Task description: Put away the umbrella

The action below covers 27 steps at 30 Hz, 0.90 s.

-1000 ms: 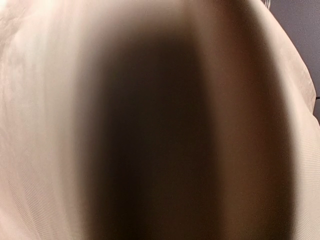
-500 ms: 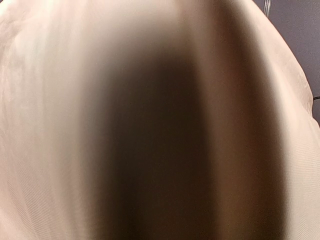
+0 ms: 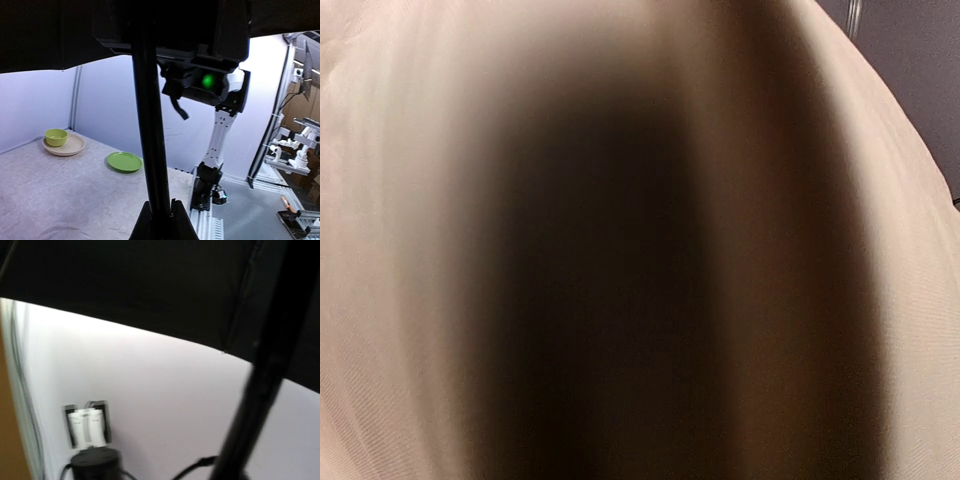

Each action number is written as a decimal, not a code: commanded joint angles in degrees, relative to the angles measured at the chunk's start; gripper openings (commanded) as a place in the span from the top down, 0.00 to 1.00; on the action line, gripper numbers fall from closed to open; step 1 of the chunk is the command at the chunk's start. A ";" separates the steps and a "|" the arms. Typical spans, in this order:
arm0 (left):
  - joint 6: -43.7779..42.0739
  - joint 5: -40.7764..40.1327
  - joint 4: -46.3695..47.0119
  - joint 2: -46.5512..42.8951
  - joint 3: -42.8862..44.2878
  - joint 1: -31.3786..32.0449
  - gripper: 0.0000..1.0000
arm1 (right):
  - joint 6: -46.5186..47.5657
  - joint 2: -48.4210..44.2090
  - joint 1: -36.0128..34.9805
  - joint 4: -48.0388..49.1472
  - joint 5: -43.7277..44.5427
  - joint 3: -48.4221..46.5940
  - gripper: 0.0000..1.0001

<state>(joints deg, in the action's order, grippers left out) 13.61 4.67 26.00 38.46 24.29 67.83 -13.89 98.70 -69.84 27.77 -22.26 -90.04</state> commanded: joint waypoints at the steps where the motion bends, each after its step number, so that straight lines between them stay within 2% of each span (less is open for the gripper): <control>1: -4.79 13.22 10.46 0.21 -0.21 0.50 1.00 | -0.19 -0.20 0.31 2.74 -6.91 0.06 0.33; 3: -3.75 15.82 12.33 1.15 -0.16 0.55 1.00 | -1.79 0.45 0.89 3.10 -7.88 -0.02 0.28; 7: -3.04 15.79 13.55 2.24 0.16 0.54 1.00 | -4.73 1.38 1.89 4.79 -10.34 0.14 0.18; 10: -1.89 15.29 14.35 2.65 -0.37 0.48 1.00 | -5.75 2.41 2.04 5.68 -11.86 -0.22 0.18; 12: 0.23 13.58 15.19 2.75 -1.15 0.54 1.00 | -6.60 3.02 2.42 5.71 -12.08 -0.12 0.27; 13: 1.75 11.97 15.37 2.81 -1.58 0.40 1.00 | -7.27 3.30 2.74 6.02 -11.99 0.38 0.35; 15: 4.91 9.38 15.17 2.94 -2.72 0.20 1.00 | -9.29 3.47 3.75 7.87 -11.33 2.39 0.54; 16: 5.96 8.18 15.00 2.89 -3.43 0.12 1.00 | -10.78 3.56 4.46 9.47 -11.23 3.51 0.60; 17: 6.96 6.37 15.03 2.73 -4.17 0.09 1.00 | -11.84 3.79 5.33 11.82 -11.36 4.69 0.72; 20: 7.17 4.24 15.03 2.93 -4.96 -0.02 1.00 | -18.19 5.03 8.14 15.19 -11.74 6.35 0.98; 24: 7.22 -0.17 11.70 4.58 -3.59 -0.35 1.00 | -17.60 5.76 9.49 14.23 -9.19 6.32 1.00; 26: 6.89 -4.87 7.84 5.54 -2.06 -0.34 0.51 | -15.35 5.12 9.55 10.05 -3.60 5.70 1.00; 27: 5.72 -7.34 5.40 6.23 -0.95 -0.34 0.32 | -14.70 4.72 9.55 7.29 0.66 5.41 1.00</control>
<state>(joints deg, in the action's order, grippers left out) 21.41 2.57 33.50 43.86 18.98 66.81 -34.70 103.55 -62.50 37.63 -33.45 -84.25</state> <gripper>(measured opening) 0.274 0.058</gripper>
